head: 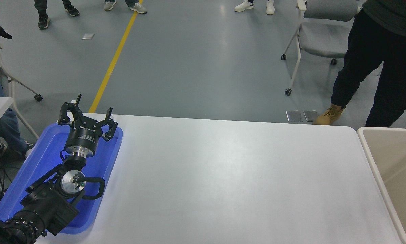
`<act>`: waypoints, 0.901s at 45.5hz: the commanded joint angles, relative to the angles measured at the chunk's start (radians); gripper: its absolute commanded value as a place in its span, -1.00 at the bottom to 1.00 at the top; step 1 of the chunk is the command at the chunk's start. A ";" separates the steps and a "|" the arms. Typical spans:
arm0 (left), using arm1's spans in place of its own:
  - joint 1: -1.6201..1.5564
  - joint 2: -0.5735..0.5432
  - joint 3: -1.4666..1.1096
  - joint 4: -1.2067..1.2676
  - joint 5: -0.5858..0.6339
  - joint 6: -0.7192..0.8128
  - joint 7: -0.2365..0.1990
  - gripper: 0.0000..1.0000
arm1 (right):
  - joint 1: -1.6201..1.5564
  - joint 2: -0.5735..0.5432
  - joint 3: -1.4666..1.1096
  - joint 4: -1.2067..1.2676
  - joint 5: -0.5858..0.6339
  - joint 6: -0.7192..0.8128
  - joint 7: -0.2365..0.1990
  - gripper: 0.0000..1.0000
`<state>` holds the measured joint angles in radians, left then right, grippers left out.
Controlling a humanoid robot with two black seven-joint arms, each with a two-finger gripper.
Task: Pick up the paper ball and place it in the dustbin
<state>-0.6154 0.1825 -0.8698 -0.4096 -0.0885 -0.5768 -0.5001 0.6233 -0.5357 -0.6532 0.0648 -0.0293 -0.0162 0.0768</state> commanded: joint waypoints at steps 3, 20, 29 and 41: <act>0.000 0.000 0.000 0.000 0.001 0.000 0.000 1.00 | 0.065 -0.006 0.027 0.020 -0.001 0.009 0.000 1.00; 0.000 0.000 0.000 0.000 0.000 0.000 0.000 1.00 | 0.237 -0.017 0.383 0.038 -0.003 0.010 0.009 1.00; 0.000 0.000 0.000 0.000 0.000 0.000 0.000 1.00 | 0.312 -0.017 0.645 0.056 -0.004 0.015 0.011 1.00; 0.000 0.000 0.000 0.000 0.000 0.000 0.000 1.00 | 0.357 -0.047 0.885 0.185 -0.015 0.015 0.073 1.00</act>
<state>-0.6151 0.1825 -0.8698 -0.4096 -0.0886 -0.5768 -0.5001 0.9344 -0.5646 -0.0078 0.1598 -0.0374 -0.0025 0.0990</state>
